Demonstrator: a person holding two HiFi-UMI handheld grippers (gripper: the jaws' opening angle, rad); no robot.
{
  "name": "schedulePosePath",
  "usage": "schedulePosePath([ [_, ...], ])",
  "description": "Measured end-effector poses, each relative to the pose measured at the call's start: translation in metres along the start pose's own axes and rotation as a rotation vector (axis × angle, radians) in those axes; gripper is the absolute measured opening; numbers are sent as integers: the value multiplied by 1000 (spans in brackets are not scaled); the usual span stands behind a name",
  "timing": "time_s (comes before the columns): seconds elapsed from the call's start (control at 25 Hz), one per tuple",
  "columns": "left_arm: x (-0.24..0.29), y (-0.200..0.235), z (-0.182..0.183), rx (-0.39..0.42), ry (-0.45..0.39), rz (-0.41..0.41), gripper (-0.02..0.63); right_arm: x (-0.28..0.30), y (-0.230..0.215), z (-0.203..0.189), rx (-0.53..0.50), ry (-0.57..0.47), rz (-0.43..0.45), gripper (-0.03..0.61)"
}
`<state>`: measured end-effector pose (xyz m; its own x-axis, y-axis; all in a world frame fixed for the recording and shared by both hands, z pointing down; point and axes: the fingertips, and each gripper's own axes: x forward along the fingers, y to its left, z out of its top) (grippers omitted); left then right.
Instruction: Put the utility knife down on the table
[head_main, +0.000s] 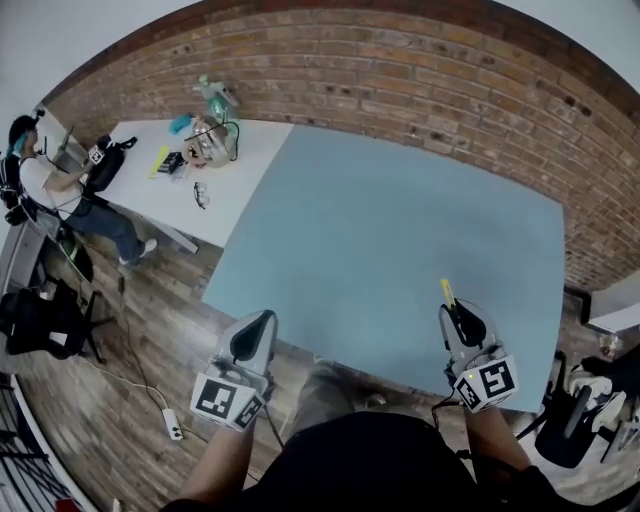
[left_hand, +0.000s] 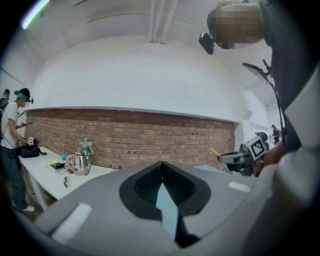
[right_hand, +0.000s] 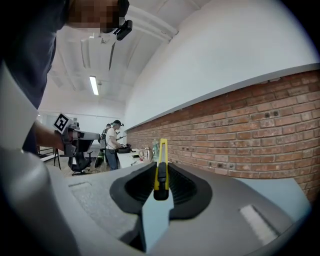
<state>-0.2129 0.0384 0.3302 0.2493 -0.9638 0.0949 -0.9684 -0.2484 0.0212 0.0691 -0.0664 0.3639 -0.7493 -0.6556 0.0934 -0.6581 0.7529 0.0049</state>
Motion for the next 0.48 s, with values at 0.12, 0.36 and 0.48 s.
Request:
schedulePosePath([
  [0.12, 25, 14, 1, 10, -2, -51, 2, 15, -8, 2, 2, 9, -46, 74],
  [0.36, 77, 47, 5, 22, 3, -167, 3, 47, -22, 16, -16, -3, -155, 74],
  [0.48, 102, 61, 9, 27, -1, -231, 3, 57, -23, 26, -34, -2, -207, 74],
])
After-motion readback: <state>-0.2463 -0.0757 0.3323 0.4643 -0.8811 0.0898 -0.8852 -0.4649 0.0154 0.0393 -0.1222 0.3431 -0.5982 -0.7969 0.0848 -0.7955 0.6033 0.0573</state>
